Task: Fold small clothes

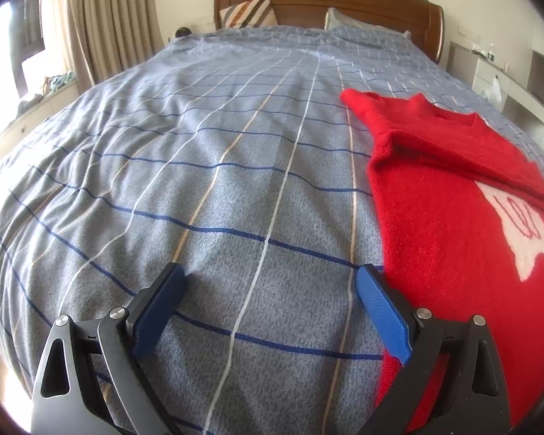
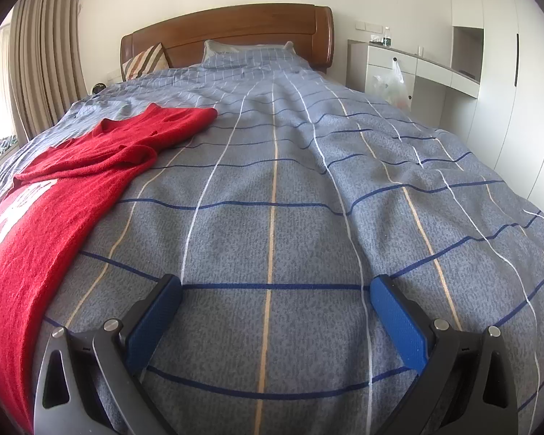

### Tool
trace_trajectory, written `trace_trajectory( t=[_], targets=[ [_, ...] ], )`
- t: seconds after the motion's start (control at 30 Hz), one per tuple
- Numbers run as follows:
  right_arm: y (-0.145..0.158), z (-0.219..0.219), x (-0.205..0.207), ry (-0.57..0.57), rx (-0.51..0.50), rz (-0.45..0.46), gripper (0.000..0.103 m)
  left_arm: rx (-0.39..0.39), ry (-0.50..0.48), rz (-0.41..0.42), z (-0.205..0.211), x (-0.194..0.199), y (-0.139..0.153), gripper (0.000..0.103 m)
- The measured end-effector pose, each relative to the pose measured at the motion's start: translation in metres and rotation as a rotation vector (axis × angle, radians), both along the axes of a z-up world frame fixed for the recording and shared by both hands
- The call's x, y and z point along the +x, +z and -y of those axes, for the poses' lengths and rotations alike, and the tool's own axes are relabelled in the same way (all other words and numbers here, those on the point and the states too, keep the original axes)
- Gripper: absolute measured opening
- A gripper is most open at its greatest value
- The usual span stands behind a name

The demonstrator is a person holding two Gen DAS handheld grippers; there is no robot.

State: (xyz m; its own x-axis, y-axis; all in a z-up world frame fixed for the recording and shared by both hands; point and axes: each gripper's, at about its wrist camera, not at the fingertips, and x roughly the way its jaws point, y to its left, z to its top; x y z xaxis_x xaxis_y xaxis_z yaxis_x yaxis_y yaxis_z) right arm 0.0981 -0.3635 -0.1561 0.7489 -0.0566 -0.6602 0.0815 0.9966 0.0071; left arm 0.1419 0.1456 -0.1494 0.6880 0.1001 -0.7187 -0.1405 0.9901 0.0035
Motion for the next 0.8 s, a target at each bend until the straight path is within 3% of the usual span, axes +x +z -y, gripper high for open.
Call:
trace_trajectory(
  t=[0.8],
  targets=[
    [-0.0003,-0.0002,-0.0002,0.0,0.0,0.001,0.102,-0.01,0.005,0.018,-0.0015,-0.0019,-0.0077,0.102]
  ],
)
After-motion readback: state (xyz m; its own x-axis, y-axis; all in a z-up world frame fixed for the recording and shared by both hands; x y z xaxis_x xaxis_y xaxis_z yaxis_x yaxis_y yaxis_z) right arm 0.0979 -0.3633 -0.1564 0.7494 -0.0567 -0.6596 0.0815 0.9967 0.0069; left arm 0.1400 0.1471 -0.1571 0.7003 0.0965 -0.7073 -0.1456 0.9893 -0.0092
